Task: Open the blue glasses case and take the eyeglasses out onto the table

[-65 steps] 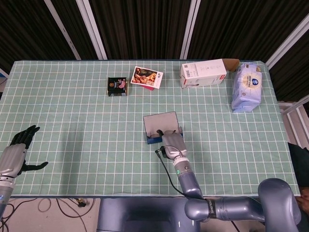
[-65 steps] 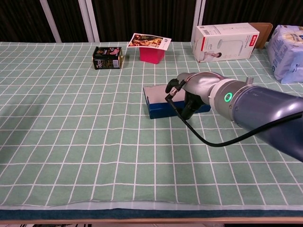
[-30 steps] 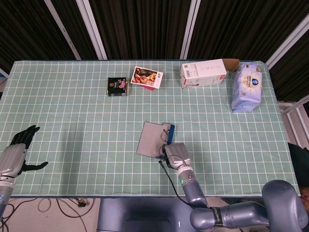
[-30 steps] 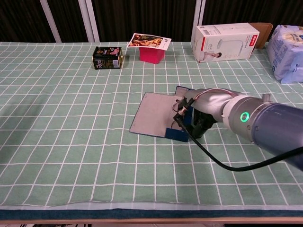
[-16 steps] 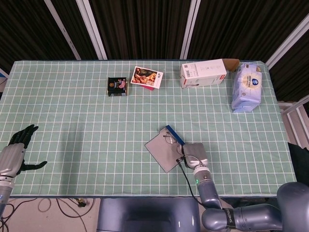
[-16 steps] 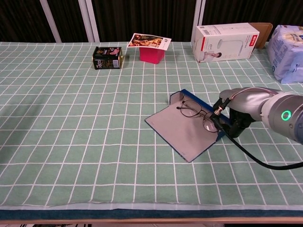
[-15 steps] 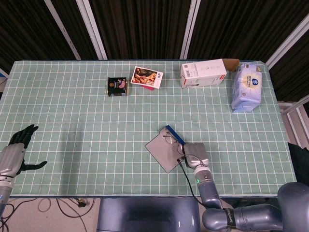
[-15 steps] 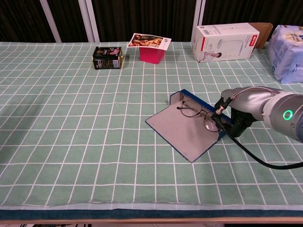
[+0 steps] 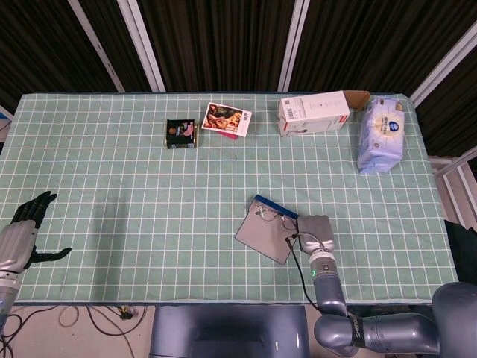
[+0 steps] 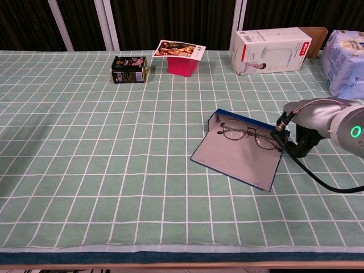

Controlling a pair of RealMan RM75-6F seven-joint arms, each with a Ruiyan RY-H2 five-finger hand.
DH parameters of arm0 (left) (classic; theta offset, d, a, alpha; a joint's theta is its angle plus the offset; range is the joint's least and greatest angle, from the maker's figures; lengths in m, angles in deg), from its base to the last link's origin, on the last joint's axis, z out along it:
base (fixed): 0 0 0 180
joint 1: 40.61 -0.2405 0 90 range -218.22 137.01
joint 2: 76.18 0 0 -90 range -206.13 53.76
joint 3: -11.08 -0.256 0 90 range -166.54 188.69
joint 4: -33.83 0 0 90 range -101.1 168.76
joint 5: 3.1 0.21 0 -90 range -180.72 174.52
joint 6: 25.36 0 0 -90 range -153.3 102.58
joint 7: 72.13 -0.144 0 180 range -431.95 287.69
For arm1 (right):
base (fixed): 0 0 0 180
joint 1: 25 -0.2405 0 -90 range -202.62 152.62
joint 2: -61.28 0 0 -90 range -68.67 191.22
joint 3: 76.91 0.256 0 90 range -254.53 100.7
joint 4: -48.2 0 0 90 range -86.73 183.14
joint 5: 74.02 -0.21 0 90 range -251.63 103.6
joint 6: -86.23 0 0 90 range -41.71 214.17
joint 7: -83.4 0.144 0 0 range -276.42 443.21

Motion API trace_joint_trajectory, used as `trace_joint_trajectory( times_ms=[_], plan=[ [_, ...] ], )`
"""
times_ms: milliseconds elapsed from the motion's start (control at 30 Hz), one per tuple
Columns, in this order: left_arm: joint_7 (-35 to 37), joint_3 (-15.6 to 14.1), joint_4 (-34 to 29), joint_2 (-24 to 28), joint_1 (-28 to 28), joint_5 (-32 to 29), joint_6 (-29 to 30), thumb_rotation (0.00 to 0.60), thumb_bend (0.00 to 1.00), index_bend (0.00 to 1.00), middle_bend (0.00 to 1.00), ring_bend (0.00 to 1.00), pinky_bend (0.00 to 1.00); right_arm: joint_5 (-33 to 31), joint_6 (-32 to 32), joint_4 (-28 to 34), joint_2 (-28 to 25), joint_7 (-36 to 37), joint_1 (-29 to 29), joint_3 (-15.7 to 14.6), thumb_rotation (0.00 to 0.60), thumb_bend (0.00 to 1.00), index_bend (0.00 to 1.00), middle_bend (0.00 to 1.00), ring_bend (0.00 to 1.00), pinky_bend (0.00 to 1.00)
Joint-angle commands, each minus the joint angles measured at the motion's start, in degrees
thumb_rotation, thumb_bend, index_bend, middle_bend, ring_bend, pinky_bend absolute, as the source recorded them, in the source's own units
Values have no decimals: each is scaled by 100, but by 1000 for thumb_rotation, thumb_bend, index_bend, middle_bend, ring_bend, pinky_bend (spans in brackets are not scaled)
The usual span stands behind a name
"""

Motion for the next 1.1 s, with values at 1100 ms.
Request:
trace_joint_trajectory(
  times_ms=[1100],
  plan=[
    [13,10,-2,6,-18,-3,11,600,0,0,0,0,0,-137,-341,-911,211,113,-27,488,600,630,358,984,1000,1000]
  ],
)
